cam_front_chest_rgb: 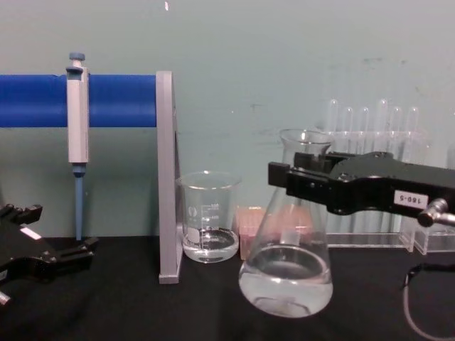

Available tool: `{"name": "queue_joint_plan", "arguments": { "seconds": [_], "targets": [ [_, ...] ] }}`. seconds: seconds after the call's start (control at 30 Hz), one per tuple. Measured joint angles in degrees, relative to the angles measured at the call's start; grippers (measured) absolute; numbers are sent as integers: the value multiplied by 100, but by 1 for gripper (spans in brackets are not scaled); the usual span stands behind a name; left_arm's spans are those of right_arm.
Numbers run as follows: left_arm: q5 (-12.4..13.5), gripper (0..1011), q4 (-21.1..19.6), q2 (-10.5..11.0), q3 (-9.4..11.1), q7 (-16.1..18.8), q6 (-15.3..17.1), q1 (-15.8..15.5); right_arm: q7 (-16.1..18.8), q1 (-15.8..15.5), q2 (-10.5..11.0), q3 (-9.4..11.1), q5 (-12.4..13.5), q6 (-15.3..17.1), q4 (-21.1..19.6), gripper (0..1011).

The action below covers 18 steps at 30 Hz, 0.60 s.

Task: Grasp the erlenmeyer flask with one hand, shake it three times, then place it back.

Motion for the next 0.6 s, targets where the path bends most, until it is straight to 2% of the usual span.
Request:
{"name": "queue_joint_plan", "arguments": {
  "seconds": [0.6],
  "targets": [
    [0, 1001, 0, 0, 0, 0, 0, 0, 138, 111, 140, -247, 172, -90, 7, 456]
  ]
}}
